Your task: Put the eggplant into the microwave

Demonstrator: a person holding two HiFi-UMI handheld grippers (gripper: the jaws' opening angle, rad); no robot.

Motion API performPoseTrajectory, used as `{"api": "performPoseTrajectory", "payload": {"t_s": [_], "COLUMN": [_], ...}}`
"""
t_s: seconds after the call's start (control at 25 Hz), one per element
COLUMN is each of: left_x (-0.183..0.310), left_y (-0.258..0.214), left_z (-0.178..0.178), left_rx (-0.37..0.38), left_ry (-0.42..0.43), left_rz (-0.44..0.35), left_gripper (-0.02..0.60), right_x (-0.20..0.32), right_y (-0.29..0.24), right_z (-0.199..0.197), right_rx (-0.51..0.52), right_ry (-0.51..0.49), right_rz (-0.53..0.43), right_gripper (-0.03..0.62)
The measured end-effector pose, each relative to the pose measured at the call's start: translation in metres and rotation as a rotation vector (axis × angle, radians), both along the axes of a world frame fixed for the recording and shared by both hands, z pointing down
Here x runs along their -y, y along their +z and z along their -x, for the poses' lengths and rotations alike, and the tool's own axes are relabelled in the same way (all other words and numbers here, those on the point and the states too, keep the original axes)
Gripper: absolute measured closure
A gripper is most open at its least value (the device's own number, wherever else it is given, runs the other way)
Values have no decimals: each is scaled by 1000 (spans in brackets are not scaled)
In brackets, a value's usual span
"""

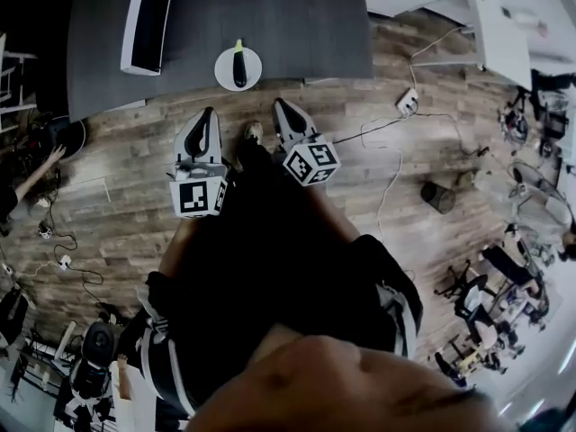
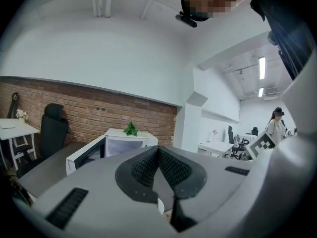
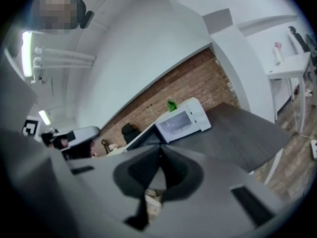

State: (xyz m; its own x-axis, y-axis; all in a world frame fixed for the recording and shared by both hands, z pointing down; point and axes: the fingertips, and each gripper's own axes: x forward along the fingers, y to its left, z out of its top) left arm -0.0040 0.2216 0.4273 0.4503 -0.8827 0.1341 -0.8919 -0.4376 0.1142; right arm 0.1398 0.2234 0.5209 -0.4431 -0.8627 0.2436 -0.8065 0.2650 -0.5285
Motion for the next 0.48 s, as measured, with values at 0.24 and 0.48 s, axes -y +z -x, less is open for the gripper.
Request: {"api": "performPoseTrajectory", "payload": {"t_s": [0.24,0.48], "left_x": [15,32], "left_y": [-4,-9], "left_z": [-17,-21], "left_rx": [35,18], "left_ry": [-10,-45], "left_rz": [-22,-31], "left_gripper": [545,545], "right_x": [30,49], "right_y": [34,90], "right_z": [-3,-1], "right_rx": [72,110], "right_ry": [-62,-78], "right_rz": [82,200], "right_gripper": [560,560]}}
